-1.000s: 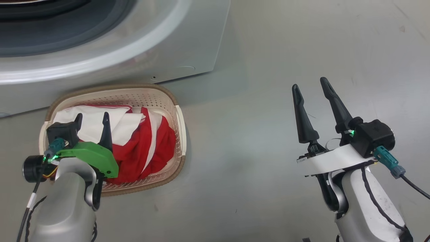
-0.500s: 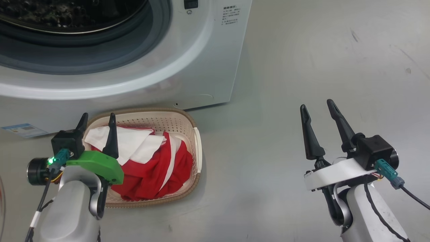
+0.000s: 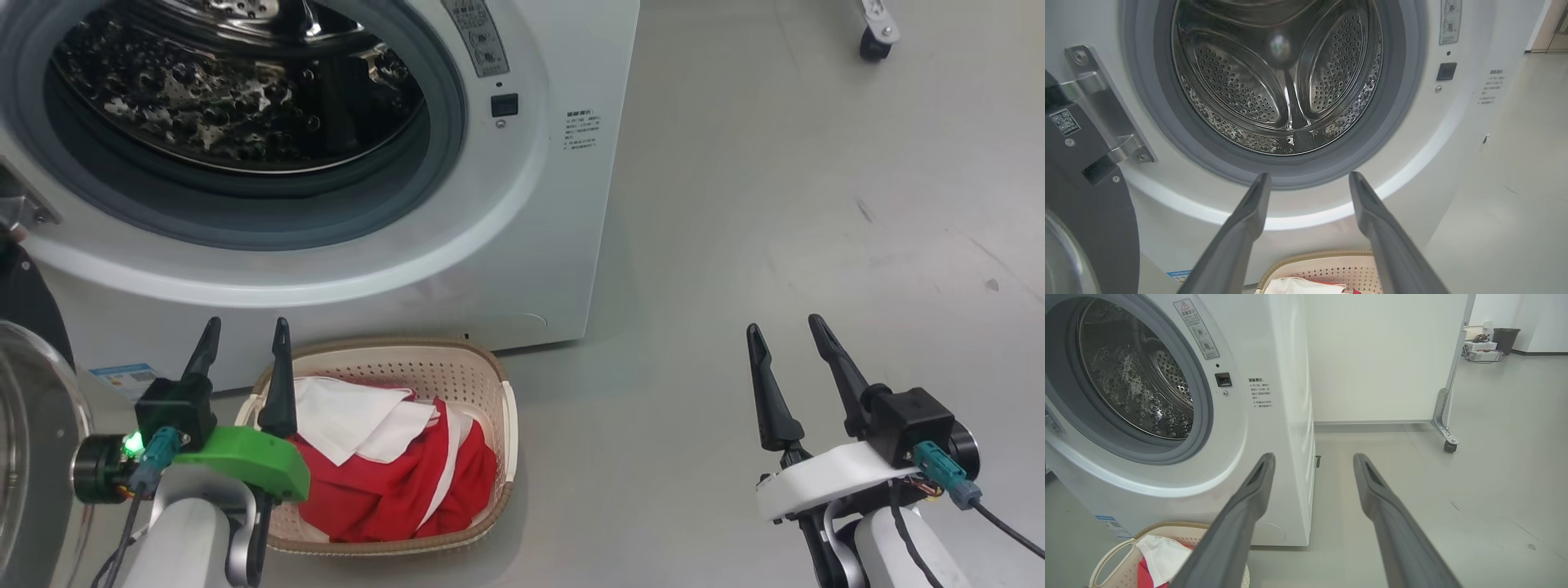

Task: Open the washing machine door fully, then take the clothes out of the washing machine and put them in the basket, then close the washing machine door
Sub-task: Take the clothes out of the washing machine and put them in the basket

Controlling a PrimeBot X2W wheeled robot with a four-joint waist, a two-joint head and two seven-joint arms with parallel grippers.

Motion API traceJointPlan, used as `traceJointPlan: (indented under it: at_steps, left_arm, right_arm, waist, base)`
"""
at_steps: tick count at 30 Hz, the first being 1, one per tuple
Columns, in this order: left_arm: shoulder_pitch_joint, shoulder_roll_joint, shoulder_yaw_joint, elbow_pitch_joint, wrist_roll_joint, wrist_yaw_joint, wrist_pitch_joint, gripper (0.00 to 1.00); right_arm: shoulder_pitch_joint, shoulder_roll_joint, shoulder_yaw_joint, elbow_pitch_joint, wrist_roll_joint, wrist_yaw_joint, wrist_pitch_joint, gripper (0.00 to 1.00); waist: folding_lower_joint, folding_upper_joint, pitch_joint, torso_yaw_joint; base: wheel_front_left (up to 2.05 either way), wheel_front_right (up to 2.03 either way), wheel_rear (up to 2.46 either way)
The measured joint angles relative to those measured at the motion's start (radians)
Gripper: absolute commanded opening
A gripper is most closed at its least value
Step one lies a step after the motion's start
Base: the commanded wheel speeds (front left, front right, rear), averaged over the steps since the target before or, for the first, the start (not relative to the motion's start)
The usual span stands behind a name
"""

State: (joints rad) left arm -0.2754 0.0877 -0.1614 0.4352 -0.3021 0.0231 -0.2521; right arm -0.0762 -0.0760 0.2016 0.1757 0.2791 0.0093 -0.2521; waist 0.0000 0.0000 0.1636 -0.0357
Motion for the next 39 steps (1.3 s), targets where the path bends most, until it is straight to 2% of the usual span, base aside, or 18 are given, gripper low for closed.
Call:
traceJointPlan:
  at_steps: [9, 15, 39]
  left_arm:
    - [0.111, 0.001, 0.001, -0.066, 0.012, 0.024, 0.0, 1.0]
    - [0.158, 0.002, 0.002, -0.114, 0.012, 0.026, 0.0, 1.0]
    - [0.285, 0.02, -0.002, -0.267, 0.014, 0.053, 0.073, 1.0]
  right_arm:
    - [0.056, 0.001, 0.002, 0.007, 0.0, -0.004, 0.0, 1.0]
    - [0.077, 0.001, 0.007, 0.006, 0.0, -0.004, 0.0, 1.0]
    - [0.121, -0.002, 0.007, -0.021, 0.0, -0.012, 0.002, 1.0]
  waist:
    - [0.0, 0.0, -0.092, 0.026]
    - [0.0, 0.0, -0.125, 0.032]
    - [0.0, 0.0, -0.157, 0.029]
  base:
    - [0.0, 0.0, 0.0]
    - [0.0, 0.0, 0.0]
    - [0.0, 0.0, 0.0]
